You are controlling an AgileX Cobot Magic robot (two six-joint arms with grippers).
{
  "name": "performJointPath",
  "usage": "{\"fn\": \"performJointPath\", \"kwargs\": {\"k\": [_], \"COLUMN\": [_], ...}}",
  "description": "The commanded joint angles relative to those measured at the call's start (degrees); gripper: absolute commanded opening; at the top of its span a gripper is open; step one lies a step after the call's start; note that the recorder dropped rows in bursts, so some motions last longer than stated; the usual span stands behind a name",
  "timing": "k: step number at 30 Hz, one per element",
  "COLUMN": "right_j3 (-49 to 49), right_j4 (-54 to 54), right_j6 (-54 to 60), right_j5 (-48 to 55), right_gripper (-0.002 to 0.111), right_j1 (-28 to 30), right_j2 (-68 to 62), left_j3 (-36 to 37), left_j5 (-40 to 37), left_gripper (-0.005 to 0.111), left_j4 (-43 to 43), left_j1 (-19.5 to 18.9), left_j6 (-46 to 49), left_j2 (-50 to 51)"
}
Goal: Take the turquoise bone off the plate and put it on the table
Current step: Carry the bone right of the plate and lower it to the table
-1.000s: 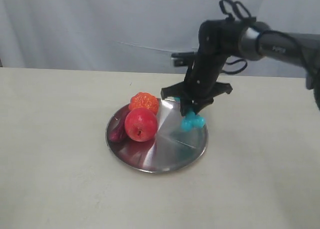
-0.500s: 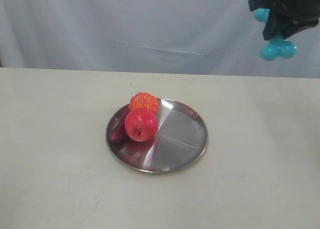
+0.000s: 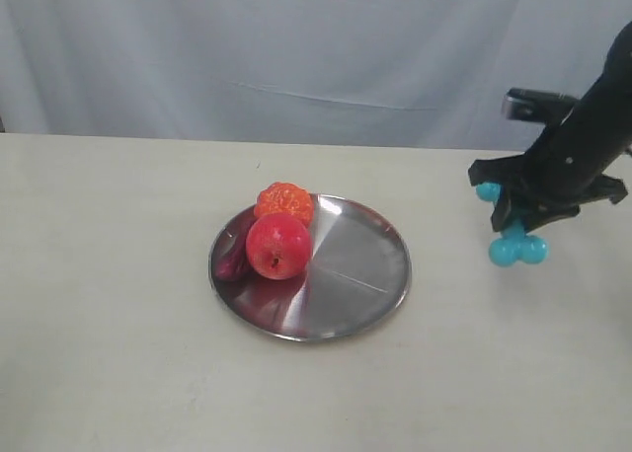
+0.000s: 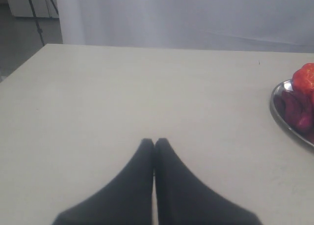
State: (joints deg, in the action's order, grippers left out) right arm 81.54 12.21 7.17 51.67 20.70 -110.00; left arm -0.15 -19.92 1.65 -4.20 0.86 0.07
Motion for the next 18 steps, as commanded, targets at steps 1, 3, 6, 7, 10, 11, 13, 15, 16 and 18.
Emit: {"fn": "performJointPath", "kwargs": {"k": [1,3,6,7,10,11,13,15,16,18], "right_j3": [-0.4,-0.4,-0.4,-0.4,-0.3,-0.3,-0.3,-0.3,-0.3,-0.3], "right_j4": [1.7,1.8,2.0,2.5,5.2,5.7,5.6,5.5,5.5,5.5], "right_j6": [1.7,2.2,2.3,2.3,1.8,1.7,1.3,1.3,1.3,1.3], "right_j5": [-2.6,-3.7,-5.4,-5.9,-7.2,-7.3,-7.7,-7.7,-7.7,-7.7], "right_gripper": [0.000,0.000,0.000,0.000,0.000,0.000,0.000,0.000,0.000,0.000], "right_j1": [-1.7,-2.7,-4.3,-4.8,-5.0,-5.0,-5.0,-5.0,-5.0,-5.0], "right_j2": [-5.2,-7.0,-8.7,-9.1,-10.1,-10.2,-10.2,-10.2,-10.2,-10.2], "left_j3": [0.1,0.1,0.1,0.1,0.1,0.1,0.1,0.1,0.1,0.1], "left_j5": [0.3,0.3,0.3,0.3,0.3,0.3,0.3,0.3,0.3,0.3], "left_gripper": [0.000,0.000,0.000,0.000,0.000,0.000,0.000,0.000,0.000,0.000], "left_j4": [0.3,0.3,0.3,0.3,0.3,0.3,0.3,0.3,0.3,0.3], "left_j1": [-0.3,-0.3,-0.3,-0.3,-0.3,-0.3,-0.3,-0.3,-0.3,-0.3], "left_j6": [-0.2,-0.2,-0.2,-0.2,-0.2,-0.2,-0.2,-0.2,-0.2,-0.2], "left_j2": [-0.1,-0.1,-0.1,-0.1,-0.1,-0.1,-0.1,-0.1,-0.1,-0.1]}}
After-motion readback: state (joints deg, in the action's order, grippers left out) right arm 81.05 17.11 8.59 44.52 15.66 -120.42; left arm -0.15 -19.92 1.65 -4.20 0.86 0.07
